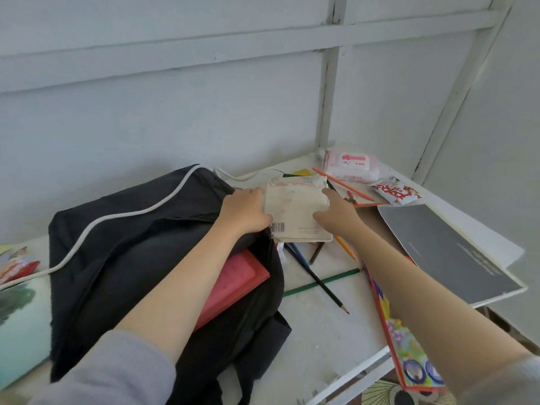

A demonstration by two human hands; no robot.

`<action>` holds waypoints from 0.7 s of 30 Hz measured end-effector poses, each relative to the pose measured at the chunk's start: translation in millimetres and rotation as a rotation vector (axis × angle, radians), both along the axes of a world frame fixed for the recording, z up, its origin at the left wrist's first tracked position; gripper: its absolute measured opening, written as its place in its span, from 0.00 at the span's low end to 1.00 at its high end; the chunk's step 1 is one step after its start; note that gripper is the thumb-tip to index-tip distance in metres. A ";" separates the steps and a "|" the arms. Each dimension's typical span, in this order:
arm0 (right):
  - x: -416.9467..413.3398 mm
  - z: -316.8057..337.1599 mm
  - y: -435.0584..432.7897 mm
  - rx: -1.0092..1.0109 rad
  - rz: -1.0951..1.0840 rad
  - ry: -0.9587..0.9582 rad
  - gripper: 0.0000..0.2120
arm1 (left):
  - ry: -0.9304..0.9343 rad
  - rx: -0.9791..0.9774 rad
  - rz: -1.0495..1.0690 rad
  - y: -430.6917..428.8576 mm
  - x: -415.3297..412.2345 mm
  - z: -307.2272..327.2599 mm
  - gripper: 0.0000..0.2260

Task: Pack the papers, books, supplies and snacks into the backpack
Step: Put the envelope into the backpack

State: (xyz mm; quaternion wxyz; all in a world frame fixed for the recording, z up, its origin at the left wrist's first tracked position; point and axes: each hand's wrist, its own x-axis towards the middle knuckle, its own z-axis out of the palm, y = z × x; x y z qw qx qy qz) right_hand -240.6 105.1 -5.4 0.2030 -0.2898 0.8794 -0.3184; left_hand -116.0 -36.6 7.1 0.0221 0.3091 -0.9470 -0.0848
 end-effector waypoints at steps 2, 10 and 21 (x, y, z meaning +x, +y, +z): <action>-7.7 -5.6 -4.0 -0.102 -0.049 -0.074 0.31 | -0.032 0.099 0.025 -3.2 -2.9 -1.5 0.27; -24.4 7.2 -3.0 -0.515 0.034 -0.323 0.32 | 0.091 0.375 0.133 2.5 -14.8 5.7 0.28; -39.0 48.5 48.6 -0.781 0.232 -0.182 0.35 | 0.911 0.848 -0.014 38.8 -24.3 29.5 0.43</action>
